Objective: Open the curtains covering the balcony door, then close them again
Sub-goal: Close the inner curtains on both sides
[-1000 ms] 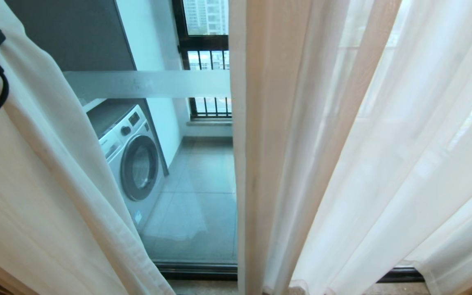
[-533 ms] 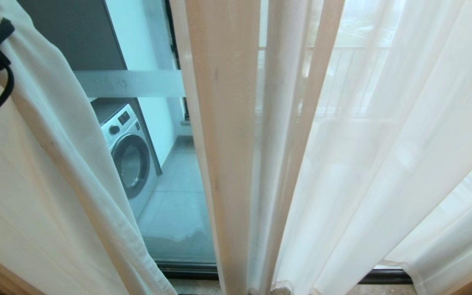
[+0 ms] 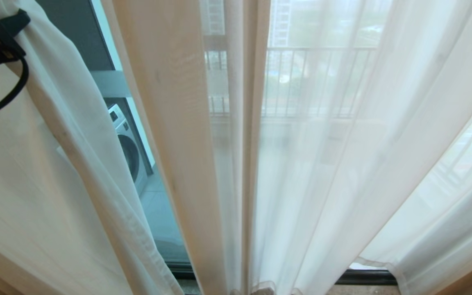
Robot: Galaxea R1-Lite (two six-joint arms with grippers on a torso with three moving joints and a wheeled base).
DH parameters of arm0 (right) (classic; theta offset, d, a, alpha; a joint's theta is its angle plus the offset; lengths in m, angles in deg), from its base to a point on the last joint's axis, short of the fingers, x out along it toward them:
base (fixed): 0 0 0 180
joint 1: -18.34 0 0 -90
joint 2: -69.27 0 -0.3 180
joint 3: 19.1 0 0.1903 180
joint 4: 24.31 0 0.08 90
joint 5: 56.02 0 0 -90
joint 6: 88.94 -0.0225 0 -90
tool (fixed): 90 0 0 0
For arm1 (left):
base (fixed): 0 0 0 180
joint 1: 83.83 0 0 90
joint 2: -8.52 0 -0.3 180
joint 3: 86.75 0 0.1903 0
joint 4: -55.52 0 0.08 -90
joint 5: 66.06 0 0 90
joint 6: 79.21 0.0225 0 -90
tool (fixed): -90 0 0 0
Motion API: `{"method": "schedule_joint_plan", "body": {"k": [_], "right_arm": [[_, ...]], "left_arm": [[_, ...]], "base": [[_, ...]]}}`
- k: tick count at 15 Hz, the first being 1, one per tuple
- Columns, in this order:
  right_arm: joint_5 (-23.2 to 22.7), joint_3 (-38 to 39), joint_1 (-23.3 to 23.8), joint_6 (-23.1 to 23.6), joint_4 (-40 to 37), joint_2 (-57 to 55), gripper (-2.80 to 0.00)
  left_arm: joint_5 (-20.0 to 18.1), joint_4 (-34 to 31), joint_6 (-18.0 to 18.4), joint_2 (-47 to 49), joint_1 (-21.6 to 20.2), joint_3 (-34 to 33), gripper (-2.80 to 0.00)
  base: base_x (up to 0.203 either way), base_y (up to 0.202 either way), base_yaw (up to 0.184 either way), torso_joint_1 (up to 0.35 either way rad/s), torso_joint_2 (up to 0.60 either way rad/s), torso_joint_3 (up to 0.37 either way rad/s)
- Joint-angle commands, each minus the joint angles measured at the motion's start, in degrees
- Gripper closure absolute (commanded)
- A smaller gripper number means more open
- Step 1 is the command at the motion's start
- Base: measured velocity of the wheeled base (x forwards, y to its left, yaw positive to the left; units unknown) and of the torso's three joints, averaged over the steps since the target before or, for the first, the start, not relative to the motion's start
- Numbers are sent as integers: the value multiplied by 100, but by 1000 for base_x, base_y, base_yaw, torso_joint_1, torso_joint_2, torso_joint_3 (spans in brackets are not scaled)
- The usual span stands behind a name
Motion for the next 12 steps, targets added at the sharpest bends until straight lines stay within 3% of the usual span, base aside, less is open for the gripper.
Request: {"method": "schedule_joint_plan", "body": {"k": [1,12], "right_arm": [[-2,0,0,3,5,-1,0],[-2,0,0,3,5,-1,0]], "left_arm": [[-11,16,-5,89,56,47,0],[-11,16,4,99,64,47,0]], "base": [[0,-190,1,6,7,2],[0,-190,1,2,2,2]]}}
